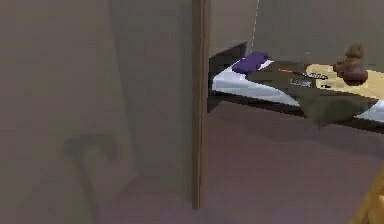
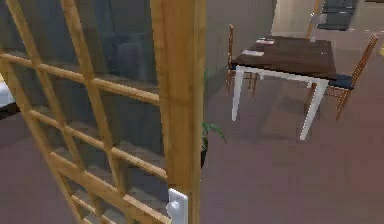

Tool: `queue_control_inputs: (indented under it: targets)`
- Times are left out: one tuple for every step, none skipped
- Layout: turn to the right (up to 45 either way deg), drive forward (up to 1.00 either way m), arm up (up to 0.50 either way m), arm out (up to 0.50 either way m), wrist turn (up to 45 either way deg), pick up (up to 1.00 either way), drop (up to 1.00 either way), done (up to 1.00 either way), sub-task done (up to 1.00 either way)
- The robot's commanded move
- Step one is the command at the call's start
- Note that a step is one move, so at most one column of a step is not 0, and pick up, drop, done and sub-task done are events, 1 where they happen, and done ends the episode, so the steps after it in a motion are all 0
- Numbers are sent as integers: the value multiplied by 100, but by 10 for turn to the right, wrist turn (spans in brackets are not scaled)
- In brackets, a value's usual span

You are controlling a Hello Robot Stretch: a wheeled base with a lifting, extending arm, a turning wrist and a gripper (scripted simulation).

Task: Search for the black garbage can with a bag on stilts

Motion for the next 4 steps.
queue_control_inputs:
  targets:
    - [270, 0, 0, 0, 0, 0, 0, 0, 0]
    - [0, 100, 0, 0, 0, 0, 0, 0, 0]
    - [150, 0, 0, 0, 0, 0, 0, 0, 0]
    - [0, 20, 0, 0, 0, 0, 0, 0, 0]
